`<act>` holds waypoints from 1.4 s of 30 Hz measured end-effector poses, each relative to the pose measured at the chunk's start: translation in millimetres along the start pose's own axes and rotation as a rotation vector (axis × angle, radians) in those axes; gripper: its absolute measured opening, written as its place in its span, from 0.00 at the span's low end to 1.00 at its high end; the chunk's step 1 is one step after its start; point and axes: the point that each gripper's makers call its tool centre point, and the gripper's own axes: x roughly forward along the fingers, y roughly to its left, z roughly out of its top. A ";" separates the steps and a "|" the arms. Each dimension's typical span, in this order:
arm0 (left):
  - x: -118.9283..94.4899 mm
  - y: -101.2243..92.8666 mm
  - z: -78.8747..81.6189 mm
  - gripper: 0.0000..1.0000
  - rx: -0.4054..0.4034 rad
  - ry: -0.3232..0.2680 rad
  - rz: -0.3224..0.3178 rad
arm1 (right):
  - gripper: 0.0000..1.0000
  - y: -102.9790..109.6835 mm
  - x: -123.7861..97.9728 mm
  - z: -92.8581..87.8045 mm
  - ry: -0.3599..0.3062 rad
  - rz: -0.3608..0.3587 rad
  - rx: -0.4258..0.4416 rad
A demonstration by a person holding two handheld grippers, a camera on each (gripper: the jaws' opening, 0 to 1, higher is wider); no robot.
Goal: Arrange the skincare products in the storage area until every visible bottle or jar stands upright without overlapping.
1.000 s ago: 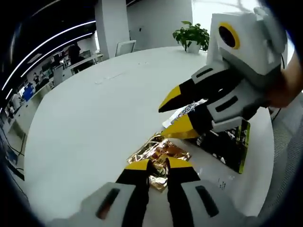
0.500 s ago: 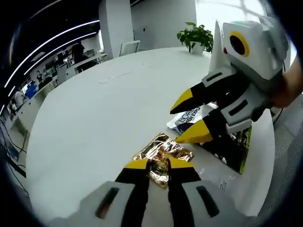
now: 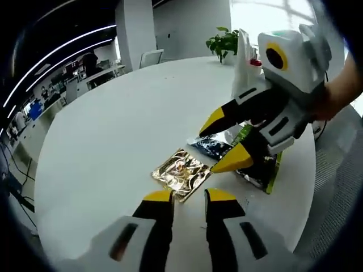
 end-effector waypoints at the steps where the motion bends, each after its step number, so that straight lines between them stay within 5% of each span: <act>1: -2.1 -3.6 -2.5 0.23 0.016 0.012 -0.008 | 0.34 8.1 -1.2 -0.9 0.002 0.035 -0.017; 8: -15.6 -27.1 -11.1 0.26 0.042 0.033 -0.055 | 0.35 45.8 -7.2 -8.3 0.028 0.198 -0.098; 21: -23.4 -46.3 -30.8 0.27 0.041 0.083 -0.107 | 0.35 74.3 -9.6 -18.6 0.069 0.332 -0.175; 33: -20.3 -44.5 -32.4 0.25 0.083 0.093 -0.115 | 0.33 79.5 -6.3 -24.4 0.102 0.334 -0.198; 42: -14.3 -37.0 -27.5 0.25 0.168 0.098 -0.156 | 0.35 74.6 -2.7 -25.1 0.123 0.216 -0.105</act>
